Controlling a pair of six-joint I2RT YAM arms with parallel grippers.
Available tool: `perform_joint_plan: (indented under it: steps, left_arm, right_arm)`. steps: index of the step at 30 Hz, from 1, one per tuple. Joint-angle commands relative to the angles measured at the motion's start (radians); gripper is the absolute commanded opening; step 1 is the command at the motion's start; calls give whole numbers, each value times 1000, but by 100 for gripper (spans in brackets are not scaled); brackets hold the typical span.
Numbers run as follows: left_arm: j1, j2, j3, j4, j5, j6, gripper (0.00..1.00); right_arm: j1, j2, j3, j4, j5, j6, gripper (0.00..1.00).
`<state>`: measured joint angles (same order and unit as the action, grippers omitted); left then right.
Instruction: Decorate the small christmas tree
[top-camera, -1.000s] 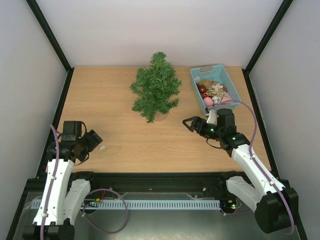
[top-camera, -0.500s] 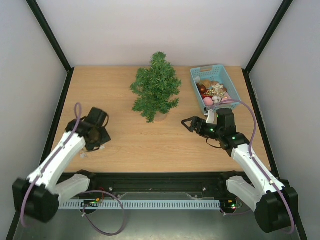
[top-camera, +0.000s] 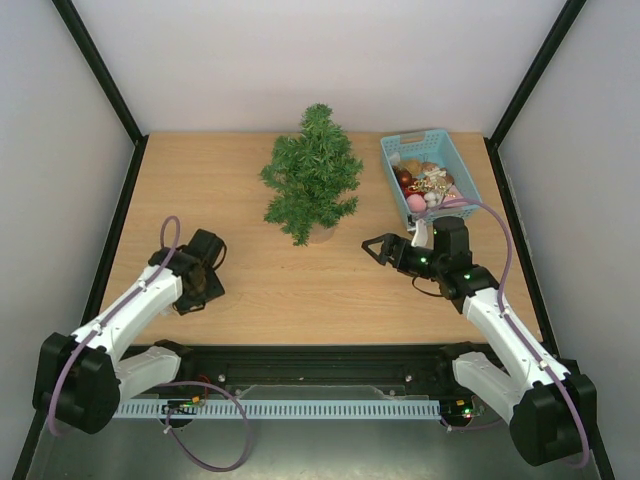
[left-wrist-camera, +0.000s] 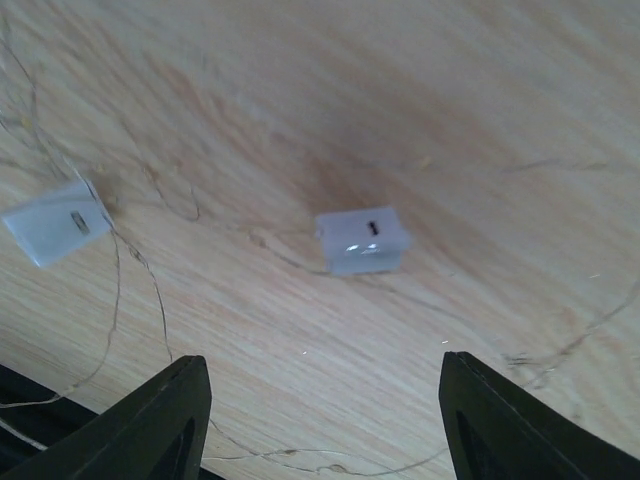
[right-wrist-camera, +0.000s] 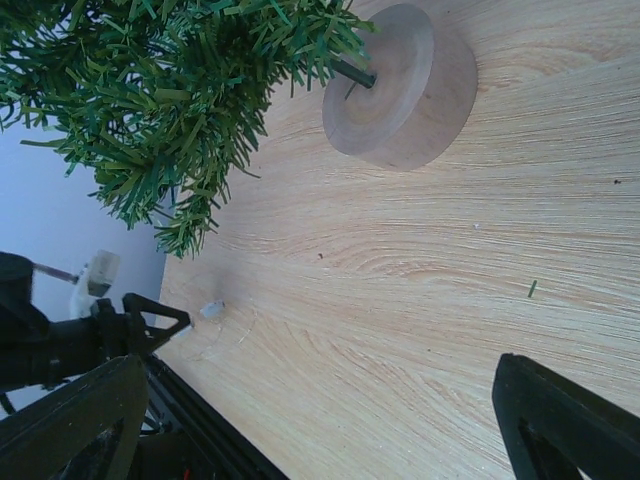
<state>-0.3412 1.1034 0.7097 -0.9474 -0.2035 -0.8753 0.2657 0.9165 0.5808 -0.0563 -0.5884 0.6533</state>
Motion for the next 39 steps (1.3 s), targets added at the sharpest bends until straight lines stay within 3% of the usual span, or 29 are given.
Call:
perform_joint_plan:
  steps: [1, 8, 15, 22, 31, 39]
  left_arm:
    - [-9, -28, -79, 68, 21, -63, 67]
    - [-10, -34, -99, 148, -30, -156, 72]
    - [-10, 92, -100, 223, -63, -160, 72]
    - [-10, 116, -114, 241, -110, -165, 69]
    - [-10, 180, -146, 291, -117, -162, 62]
    - [-10, 183, -164, 315, -119, -161, 47]
  right_arm:
    - [11, -11, 4, 11, -35, -14, 96]
    - [14, -7, -10, 30, -49, -13, 96]
    - [20, -16, -14, 27, -51, -13, 96]
    - [21, -23, -30, 36, -50, -13, 96]
    - [23, -18, -36, 33, -53, -41, 96]
    - [21, -10, -39, 32, -47, -49, 96]
